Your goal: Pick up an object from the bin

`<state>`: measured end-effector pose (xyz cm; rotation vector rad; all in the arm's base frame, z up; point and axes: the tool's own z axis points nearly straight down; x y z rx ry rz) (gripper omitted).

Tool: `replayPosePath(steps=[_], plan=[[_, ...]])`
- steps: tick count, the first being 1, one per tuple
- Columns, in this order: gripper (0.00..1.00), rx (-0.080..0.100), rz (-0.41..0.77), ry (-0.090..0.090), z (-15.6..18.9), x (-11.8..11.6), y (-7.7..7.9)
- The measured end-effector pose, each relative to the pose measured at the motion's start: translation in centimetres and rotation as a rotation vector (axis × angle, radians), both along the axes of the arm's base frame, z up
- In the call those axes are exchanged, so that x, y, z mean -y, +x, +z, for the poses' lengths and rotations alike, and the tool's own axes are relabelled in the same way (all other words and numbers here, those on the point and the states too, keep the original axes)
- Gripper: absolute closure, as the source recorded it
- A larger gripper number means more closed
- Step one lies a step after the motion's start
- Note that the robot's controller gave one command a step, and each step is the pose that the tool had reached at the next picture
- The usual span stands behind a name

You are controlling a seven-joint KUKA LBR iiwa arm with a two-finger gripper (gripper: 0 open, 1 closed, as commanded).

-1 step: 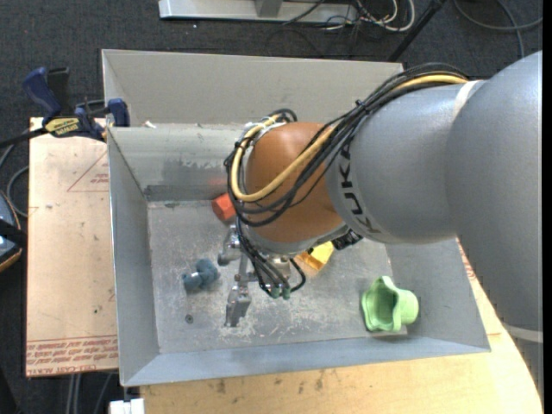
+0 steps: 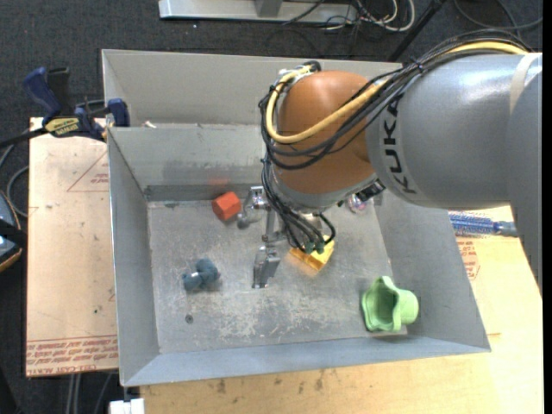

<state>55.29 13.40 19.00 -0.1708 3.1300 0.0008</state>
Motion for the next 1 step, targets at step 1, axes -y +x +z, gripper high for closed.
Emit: replayPosePath(steps=[1], plan=[[0.00, -0.002, 0.074, 0.001, -11.85, -5.66, 4.55]])
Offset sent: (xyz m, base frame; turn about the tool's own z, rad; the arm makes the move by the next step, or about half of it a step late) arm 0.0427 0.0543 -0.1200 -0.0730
